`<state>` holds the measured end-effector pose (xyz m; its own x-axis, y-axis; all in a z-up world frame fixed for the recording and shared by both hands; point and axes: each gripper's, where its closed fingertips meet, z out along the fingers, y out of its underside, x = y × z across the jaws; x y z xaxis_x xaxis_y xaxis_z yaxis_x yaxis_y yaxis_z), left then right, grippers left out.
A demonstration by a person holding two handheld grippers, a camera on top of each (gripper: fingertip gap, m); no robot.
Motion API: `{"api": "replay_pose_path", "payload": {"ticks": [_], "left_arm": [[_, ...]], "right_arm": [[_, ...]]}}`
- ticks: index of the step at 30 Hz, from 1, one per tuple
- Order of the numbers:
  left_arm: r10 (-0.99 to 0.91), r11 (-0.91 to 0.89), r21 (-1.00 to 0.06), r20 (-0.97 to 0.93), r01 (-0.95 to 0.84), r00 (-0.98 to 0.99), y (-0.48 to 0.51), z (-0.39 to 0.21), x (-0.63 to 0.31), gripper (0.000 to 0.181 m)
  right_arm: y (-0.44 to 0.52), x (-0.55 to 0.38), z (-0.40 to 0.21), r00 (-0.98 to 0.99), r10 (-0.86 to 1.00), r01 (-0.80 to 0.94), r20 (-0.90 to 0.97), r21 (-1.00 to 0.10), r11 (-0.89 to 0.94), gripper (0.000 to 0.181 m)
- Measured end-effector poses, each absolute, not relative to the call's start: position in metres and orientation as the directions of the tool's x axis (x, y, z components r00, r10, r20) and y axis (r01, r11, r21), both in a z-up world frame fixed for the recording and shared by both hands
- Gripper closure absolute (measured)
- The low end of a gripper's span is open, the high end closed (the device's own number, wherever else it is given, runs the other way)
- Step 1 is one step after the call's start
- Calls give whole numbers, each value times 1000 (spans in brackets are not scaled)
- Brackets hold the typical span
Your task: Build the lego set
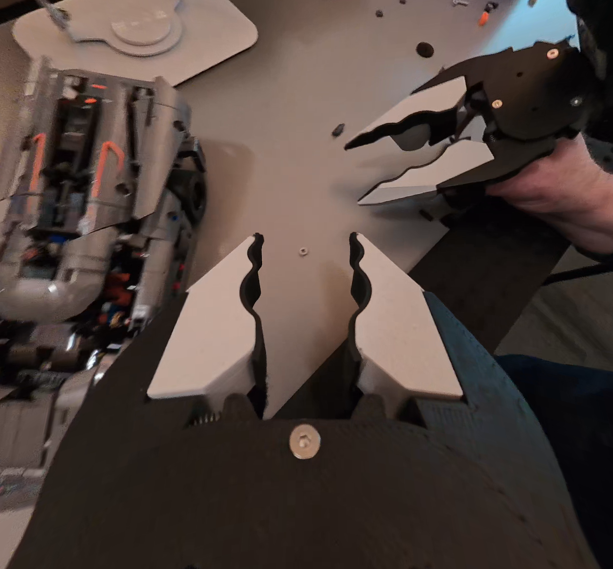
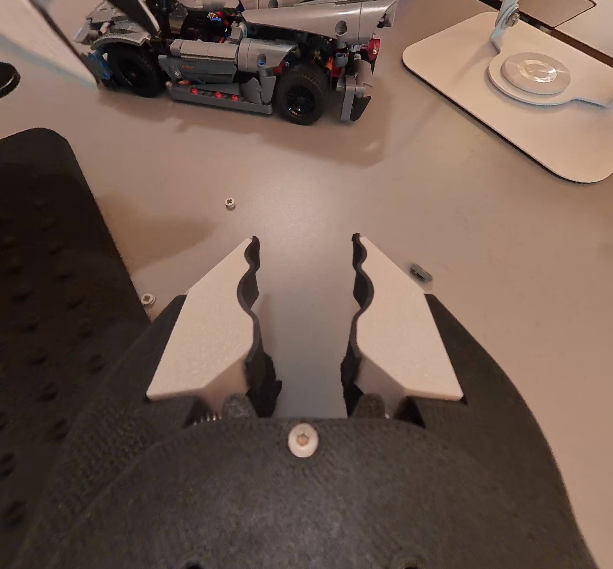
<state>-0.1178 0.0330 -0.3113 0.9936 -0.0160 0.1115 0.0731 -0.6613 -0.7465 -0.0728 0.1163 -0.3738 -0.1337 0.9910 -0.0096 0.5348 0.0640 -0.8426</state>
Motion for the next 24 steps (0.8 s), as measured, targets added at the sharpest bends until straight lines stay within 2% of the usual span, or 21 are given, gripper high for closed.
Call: {"api": "replay_pose_path", "payload": {"ticks": [3,8,11,14,19,24], "left_arm": [[-5,-676,-731,135,96,991,51,-331,-100,129],[79,-707,-693,123,143,989,53,-371,-100,124],[126,-727,-663,129,180,984,47,-386,-103,127],[156,-712,-678,101,183,982,43,-385,-113,137],[133,-724,-668,108,171,985,42,-395,-113,143],[95,-770,-632,25,90,995,48,-404,-109,160]], "right_arm": [[121,-73,-369,-109,994,515,-23,-857,37,122],[121,-71,-367,-115,993,505,-31,-863,32,124],[115,-72,-370,-145,989,519,-7,-852,70,129],[113,-70,-372,-160,987,526,3,-846,88,135],[114,-68,-375,-167,986,537,-12,-840,81,134],[112,-68,-376,-175,985,540,-8,-837,89,134]]}}
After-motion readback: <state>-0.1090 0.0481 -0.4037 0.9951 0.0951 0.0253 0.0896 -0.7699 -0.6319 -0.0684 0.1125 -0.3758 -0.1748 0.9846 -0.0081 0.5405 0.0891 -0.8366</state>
